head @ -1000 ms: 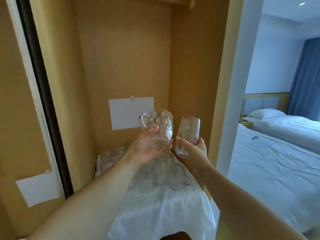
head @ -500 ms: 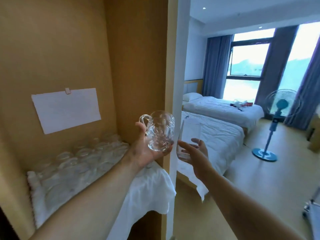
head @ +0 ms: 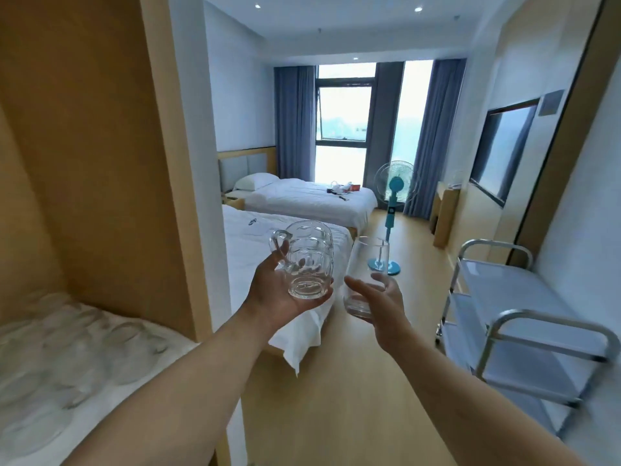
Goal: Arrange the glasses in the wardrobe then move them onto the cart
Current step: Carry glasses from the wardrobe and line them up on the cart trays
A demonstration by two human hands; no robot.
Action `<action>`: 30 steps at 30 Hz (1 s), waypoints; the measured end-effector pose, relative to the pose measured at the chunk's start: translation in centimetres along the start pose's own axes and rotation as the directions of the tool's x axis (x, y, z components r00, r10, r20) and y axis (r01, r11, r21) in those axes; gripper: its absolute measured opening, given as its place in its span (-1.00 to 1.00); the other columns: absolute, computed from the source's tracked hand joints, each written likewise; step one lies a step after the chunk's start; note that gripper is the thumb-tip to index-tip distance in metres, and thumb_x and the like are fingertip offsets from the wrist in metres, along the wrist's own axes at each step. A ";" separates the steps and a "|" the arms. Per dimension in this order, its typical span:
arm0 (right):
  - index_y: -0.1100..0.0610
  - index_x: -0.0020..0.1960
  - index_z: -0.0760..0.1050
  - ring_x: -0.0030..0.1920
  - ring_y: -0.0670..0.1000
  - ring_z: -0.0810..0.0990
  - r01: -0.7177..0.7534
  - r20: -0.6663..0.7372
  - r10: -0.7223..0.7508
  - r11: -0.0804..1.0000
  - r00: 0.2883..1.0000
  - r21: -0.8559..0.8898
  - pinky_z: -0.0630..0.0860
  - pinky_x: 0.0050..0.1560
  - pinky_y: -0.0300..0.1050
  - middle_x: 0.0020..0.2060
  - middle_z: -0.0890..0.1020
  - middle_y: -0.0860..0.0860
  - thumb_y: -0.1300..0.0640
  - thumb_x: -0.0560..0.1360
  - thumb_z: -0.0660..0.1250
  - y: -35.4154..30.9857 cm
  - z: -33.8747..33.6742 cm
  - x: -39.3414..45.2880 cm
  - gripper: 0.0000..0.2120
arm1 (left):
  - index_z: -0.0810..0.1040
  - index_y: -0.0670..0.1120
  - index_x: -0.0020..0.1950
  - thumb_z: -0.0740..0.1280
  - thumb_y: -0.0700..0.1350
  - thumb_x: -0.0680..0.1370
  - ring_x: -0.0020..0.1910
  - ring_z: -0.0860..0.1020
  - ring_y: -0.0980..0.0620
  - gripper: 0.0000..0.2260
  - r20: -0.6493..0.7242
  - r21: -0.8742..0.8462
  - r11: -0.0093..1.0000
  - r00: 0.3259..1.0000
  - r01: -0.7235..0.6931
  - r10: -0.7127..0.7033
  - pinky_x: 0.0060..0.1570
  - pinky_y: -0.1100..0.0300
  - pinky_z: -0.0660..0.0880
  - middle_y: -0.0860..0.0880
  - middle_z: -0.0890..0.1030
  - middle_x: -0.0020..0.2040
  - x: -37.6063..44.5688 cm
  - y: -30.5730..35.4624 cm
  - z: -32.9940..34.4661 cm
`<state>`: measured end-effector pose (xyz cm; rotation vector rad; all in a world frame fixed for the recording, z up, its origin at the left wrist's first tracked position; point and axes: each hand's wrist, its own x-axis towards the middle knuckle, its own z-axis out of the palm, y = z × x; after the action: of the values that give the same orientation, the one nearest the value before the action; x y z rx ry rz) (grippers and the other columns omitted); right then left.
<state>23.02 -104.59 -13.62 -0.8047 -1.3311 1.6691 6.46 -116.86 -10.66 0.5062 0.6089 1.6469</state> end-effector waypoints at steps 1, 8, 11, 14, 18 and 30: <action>0.08 0.42 0.32 0.06 0.14 0.69 0.002 -0.022 -0.002 1.000 1.000 0.000 0.69 -0.13 0.03 0.11 0.61 0.11 -0.02 0.19 0.69 -0.2 -1.2 0.6 -0.09 | 0.62 -0.24 0.29 0.49 0.14 0.48 0.19 0.61 -0.33 -0.45 0.020 0.008 1.000 1.000 0.010 -0.010 0.20 -0.22 0.52 -0.29 0.58 0.31 1.1 -0.7 0.7; 0.08 0.42 0.33 0.03 0.10 0.69 0.004 -0.151 -0.002 1.000 0.989 0.012 0.68 -0.20 -0.04 0.08 0.60 0.07 0.01 0.25 0.69 -1.4 -9.3 6.1 -0.14 | 0.44 -0.16 0.50 0.52 0.13 0.44 0.37 0.47 -0.26 -0.28 0.019 0.196 0.974 0.993 0.112 -0.118 0.40 -0.23 0.38 -0.21 0.53 0.38 10.4 -5.1 4.6; 0.09 0.41 0.32 0.05 0.13 0.68 0.011 -0.180 -0.009 1.000 0.984 0.009 0.65 -0.27 -0.10 0.09 0.59 0.09 0.02 0.27 0.67 -1.8 -12.4 8.9 -0.16 | 0.43 -0.14 0.50 0.47 0.09 0.47 0.21 0.58 -0.23 -0.34 -0.047 0.284 0.950 0.991 0.131 -0.123 0.16 -0.15 0.54 -0.21 0.59 0.31 14.9 -6.8 6.0; 0.10 0.41 0.31 0.08 0.15 0.65 0.016 -0.193 -0.014 1.000 0.981 0.009 0.62 -0.33 -0.16 0.10 0.57 0.10 0.04 0.31 0.66 -2.4 -15.4 11.9 -0.20 | 0.41 -0.15 0.52 0.45 0.10 0.48 0.07 0.61 -0.17 -0.33 -0.056 0.321 0.935 0.988 0.153 -0.142 0.08 -0.10 0.57 -0.18 0.61 0.19 19.4 -8.4 7.7; 0.09 0.38 0.31 0.09 0.16 0.64 0.014 -0.215 -0.016 1.000 0.976 -0.015 0.63 -0.33 -0.15 0.09 0.57 0.11 0.07 0.33 0.65 -3.1 -19.1 15.5 -0.24 | 0.45 -0.11 0.46 0.49 0.07 0.40 0.20 0.60 -0.23 -0.33 -0.099 0.364 0.920 0.988 0.148 -0.119 0.28 -0.23 0.50 -0.21 0.59 0.33 24.8 -10.0 8.7; 0.10 0.41 0.28 0.12 0.18 0.64 -0.015 -0.285 -0.001 0.998 0.959 -0.055 0.66 0.07 0.20 0.15 0.58 0.15 0.05 0.34 0.63 -2.9 -26.2 25.4 -0.22 | 0.48 -0.06 0.42 0.53 0.02 0.29 0.12 0.60 -0.16 -0.29 -0.148 0.415 0.895 0.983 0.164 -0.111 0.21 -0.07 0.56 -0.26 0.57 0.32 38.2 -12.5 9.2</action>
<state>35.09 -70.16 -16.50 -1.0416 -1.1780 1.4612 15.76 -76.70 -12.04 0.6646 1.0853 1.4163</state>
